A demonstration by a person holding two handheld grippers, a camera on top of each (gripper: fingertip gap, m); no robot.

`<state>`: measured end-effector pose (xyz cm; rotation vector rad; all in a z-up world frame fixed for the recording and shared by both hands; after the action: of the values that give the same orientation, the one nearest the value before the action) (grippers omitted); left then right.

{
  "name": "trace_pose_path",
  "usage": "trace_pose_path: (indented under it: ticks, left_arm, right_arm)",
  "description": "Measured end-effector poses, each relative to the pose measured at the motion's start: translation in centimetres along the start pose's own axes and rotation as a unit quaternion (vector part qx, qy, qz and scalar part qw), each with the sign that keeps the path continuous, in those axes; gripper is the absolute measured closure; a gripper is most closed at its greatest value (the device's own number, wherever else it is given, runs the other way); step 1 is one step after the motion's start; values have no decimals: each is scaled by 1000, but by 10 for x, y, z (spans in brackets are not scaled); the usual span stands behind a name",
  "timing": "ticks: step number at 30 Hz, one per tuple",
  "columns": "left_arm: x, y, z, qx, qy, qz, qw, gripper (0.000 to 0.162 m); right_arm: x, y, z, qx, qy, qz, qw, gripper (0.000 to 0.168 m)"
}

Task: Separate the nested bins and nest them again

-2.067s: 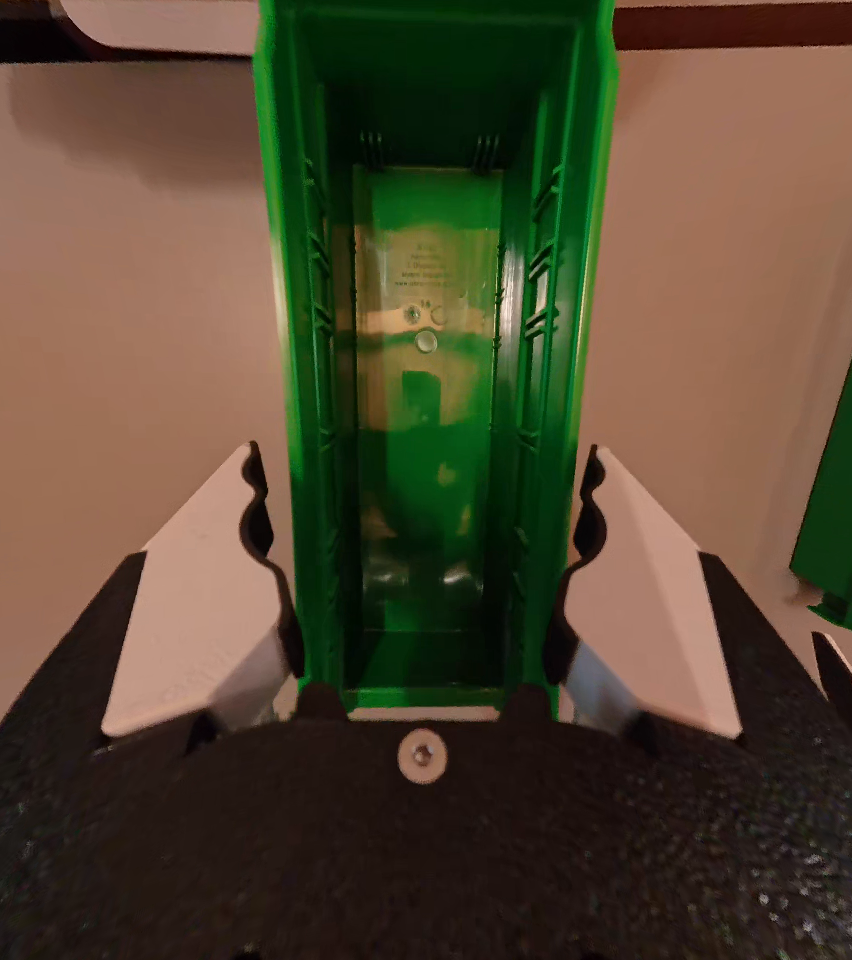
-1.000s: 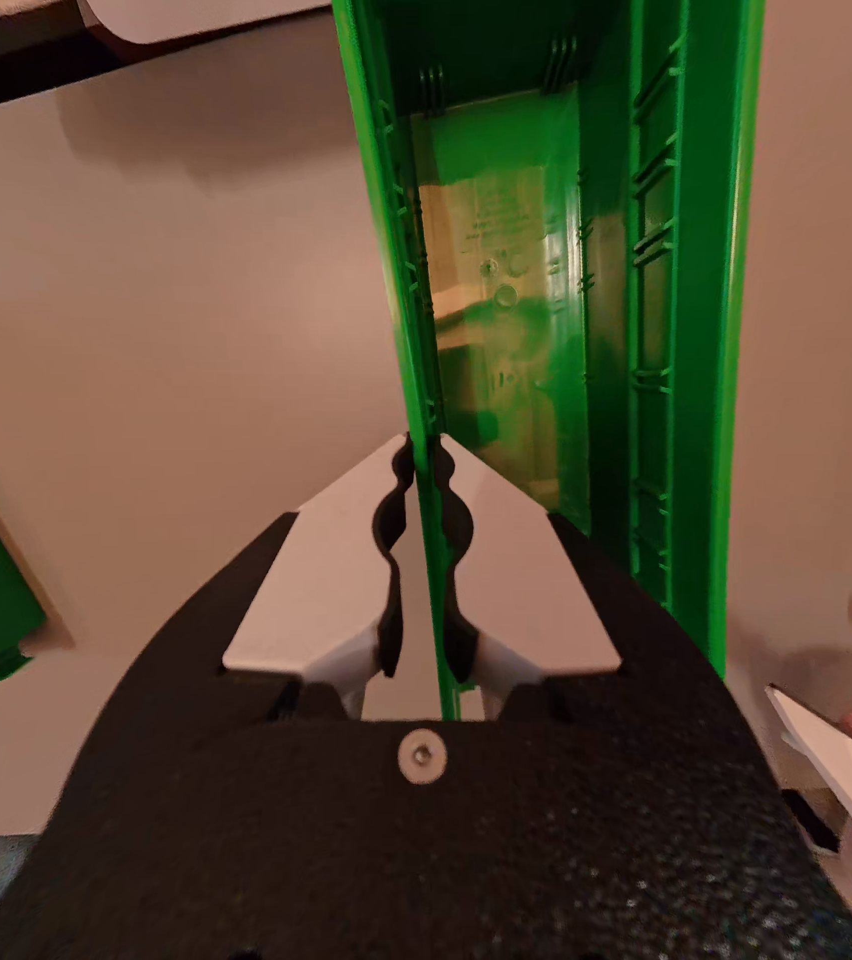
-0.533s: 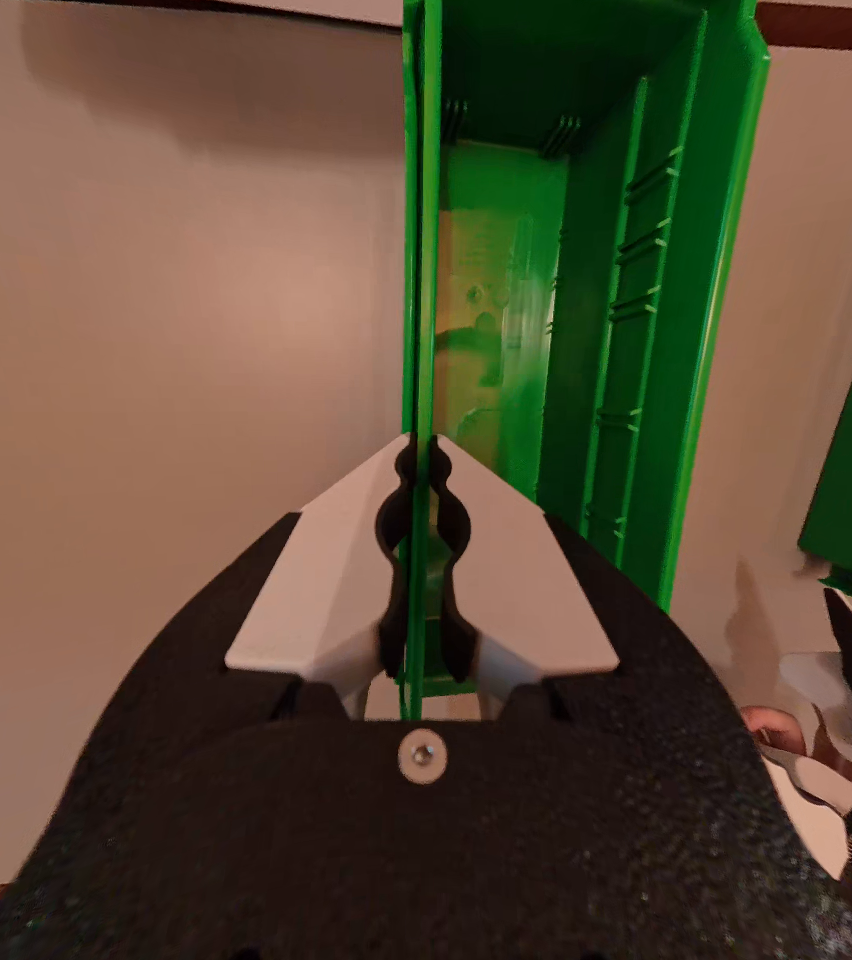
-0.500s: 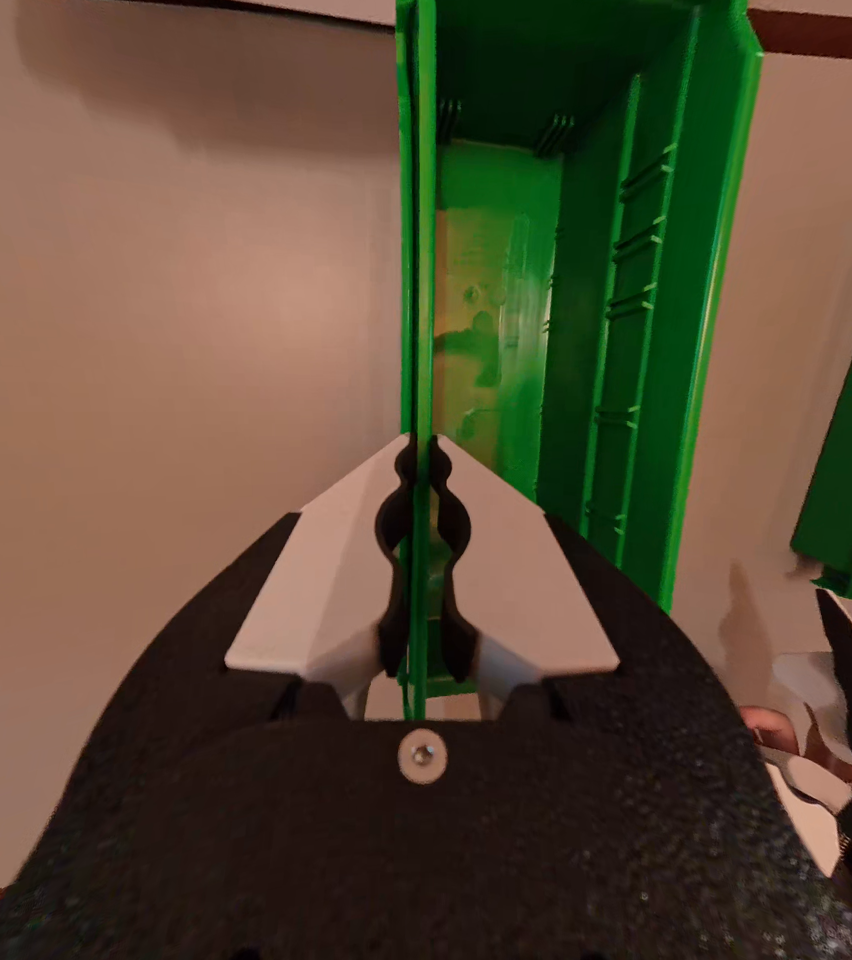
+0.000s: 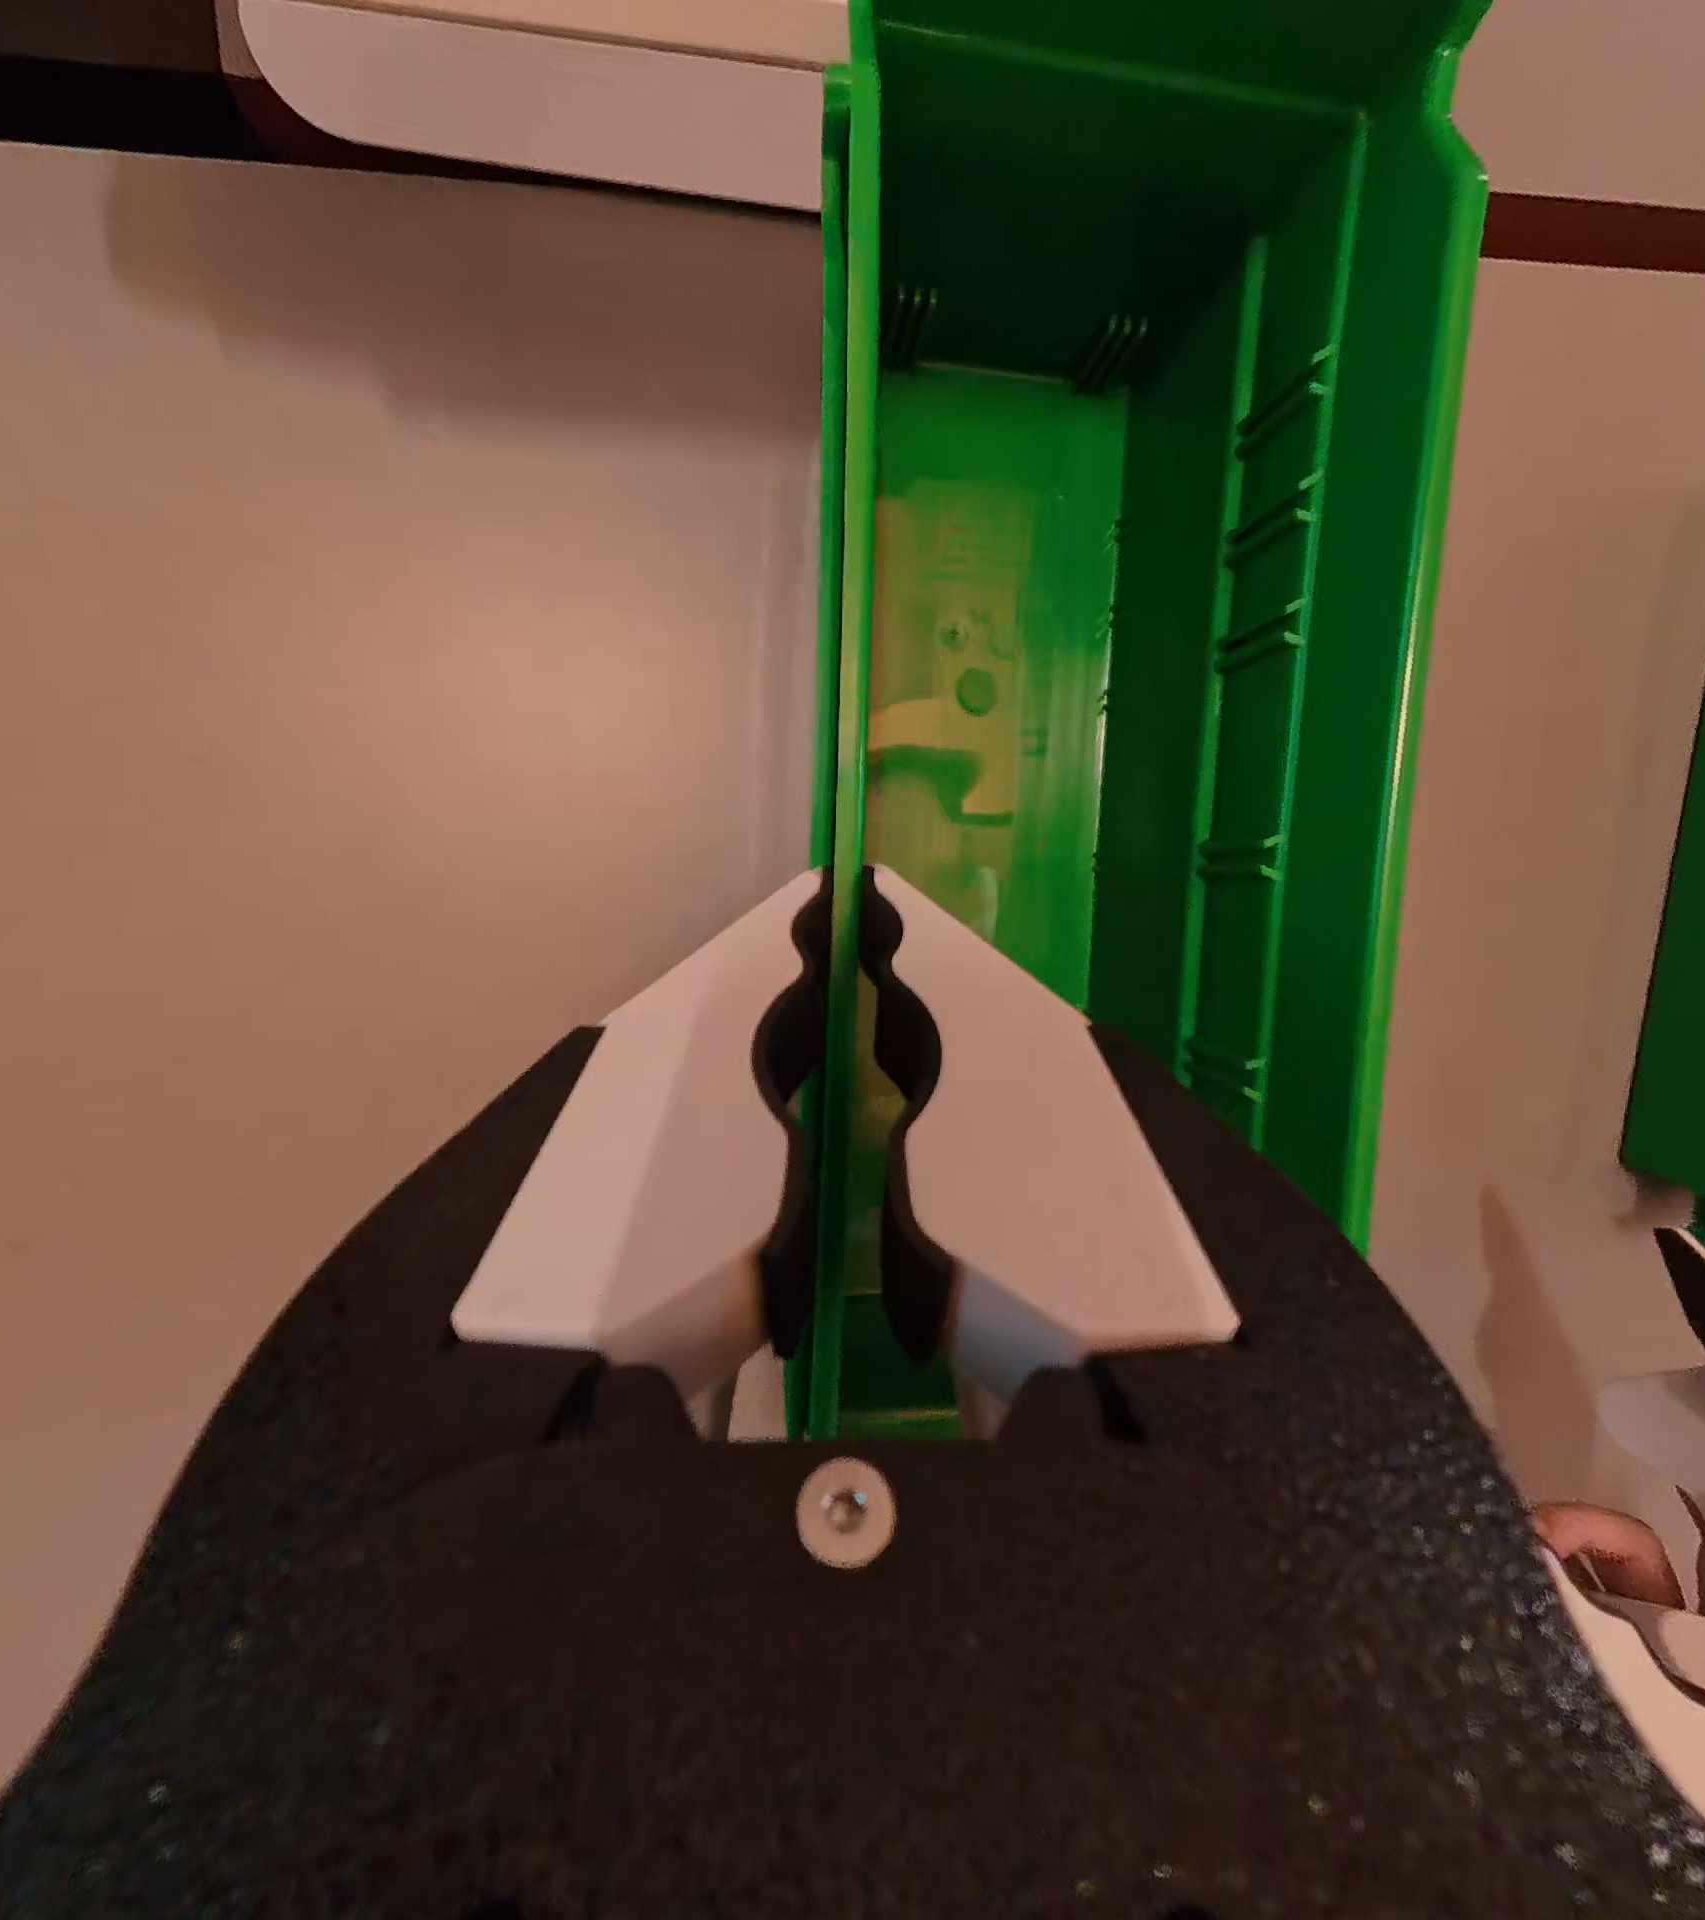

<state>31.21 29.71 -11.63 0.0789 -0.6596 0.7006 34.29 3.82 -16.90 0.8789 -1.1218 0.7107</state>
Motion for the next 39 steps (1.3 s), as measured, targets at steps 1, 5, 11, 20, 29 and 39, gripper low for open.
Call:
trace_pose_path:
  ticks: [1,5,11,20,29,39]
  left_arm:
    - [0,0,0,-1,-3,-1,1000,161]
    - [3,-3,1,-24,-14,13,1000,156]
    - [2,-5,4,-14,-3,-69,998,158]
    - [68,35,62,-64,-114,-41,990,76]
    - [47,267,87,143,22,-112,983,47]
    - [12,371,54,99,36,18,994,15]
  right_arm:
    - [0,0,0,0,1,1,1000,58]
    - [0,1,0,-1,1,5,1000,58]
    - [-4,-2,-2,-3,7,-2,1000,58]
    - [-3,3,-1,1,6,12,1000,58]
    - [-6,-5,-2,-5,10,0,1000,57]
    - [-19,-5,-10,-5,33,-5,999,56]
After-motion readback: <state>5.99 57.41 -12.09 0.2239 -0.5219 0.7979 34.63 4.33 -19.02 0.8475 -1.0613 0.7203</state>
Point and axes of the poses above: each gripper's, where its closed fingertips meet, z back along the fingers, x out of its top, y = z × x across the jaws, the point moved 6 cm from there along z, back along the fingers, and after that the axes turned 10 degrees about -y, right-handed, at the moved point
